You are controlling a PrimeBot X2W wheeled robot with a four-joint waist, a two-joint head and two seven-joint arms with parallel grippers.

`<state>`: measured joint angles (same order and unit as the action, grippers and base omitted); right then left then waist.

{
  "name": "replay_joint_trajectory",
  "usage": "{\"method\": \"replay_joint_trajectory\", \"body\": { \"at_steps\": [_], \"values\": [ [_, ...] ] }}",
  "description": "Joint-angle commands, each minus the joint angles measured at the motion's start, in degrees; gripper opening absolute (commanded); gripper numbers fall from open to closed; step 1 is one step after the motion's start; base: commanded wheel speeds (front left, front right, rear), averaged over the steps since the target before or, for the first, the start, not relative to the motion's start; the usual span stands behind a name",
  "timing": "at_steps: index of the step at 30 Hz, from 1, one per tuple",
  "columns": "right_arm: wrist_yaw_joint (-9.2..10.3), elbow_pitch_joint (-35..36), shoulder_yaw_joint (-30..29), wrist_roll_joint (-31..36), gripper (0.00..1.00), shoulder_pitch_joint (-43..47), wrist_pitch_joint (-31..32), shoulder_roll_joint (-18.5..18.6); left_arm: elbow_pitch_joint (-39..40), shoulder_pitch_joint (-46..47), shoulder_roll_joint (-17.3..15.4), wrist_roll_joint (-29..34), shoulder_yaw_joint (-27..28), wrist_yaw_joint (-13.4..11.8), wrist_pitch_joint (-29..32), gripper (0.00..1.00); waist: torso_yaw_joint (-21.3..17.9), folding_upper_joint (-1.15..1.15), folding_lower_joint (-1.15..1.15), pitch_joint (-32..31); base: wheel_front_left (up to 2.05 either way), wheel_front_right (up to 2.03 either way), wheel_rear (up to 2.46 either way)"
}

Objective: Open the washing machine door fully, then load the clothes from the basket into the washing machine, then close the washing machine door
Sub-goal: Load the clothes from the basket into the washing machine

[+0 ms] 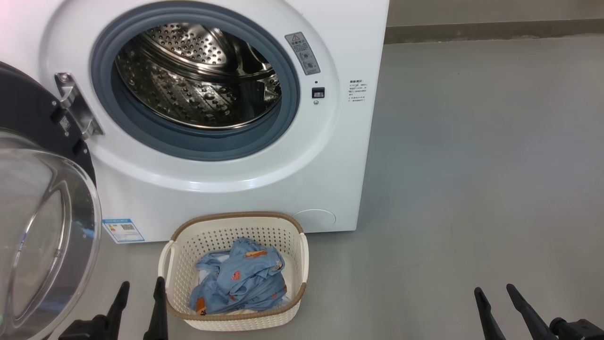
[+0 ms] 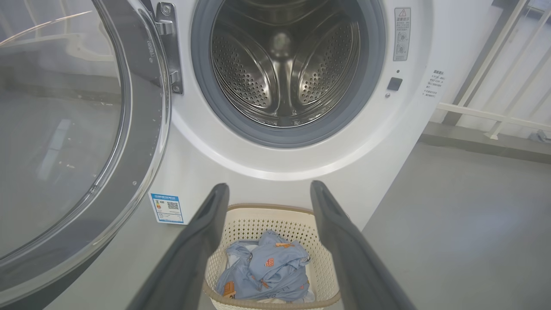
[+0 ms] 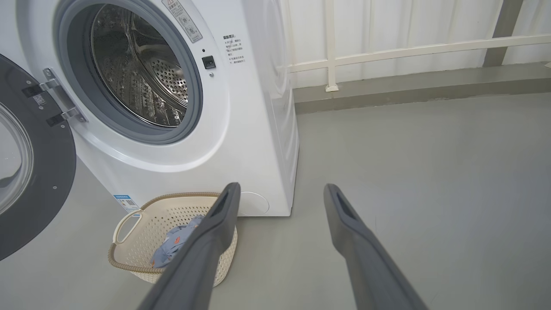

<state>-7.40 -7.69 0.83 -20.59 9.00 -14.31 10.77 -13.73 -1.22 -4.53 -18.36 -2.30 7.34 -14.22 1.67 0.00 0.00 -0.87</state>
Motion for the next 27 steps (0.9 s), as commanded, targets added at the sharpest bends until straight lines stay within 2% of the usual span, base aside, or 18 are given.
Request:
{"method": "replay_joint_trajectory", "body": {
  "at_steps": [1, 8, 27],
  "values": [
    [-0.09, 1.37, 1.07, 0.35, 1.0, -2.37, -0.69, 0.89, 0.95, 1.62, -1.1, 0.44, 1.84, 0.14, -0.78, 1.0, 0.02, 0.0, 0.0, 0.01, 0.0, 0.0, 0.0],
    [-0.09, 1.36, 1.1, 0.23, 1.0, -2.26, -0.69, 1.12, 0.83, 1.61, -1.11, 0.46, 1.84, 0.14, -0.78, 1.0, 0.04, 0.0, 0.0, 0.1, 0.24, -0.37, 0.14],
    [-0.09, 1.34, 1.12, 0.17, 1.0, -2.28, -0.69, 1.39, 0.56, 1.55, -0.91, 1.18, 1.91, 0.14, -0.78, 1.0, 0.22, 0.0, 0.0, 0.67, 0.59, -0.88, 0.29]
  ]
}}
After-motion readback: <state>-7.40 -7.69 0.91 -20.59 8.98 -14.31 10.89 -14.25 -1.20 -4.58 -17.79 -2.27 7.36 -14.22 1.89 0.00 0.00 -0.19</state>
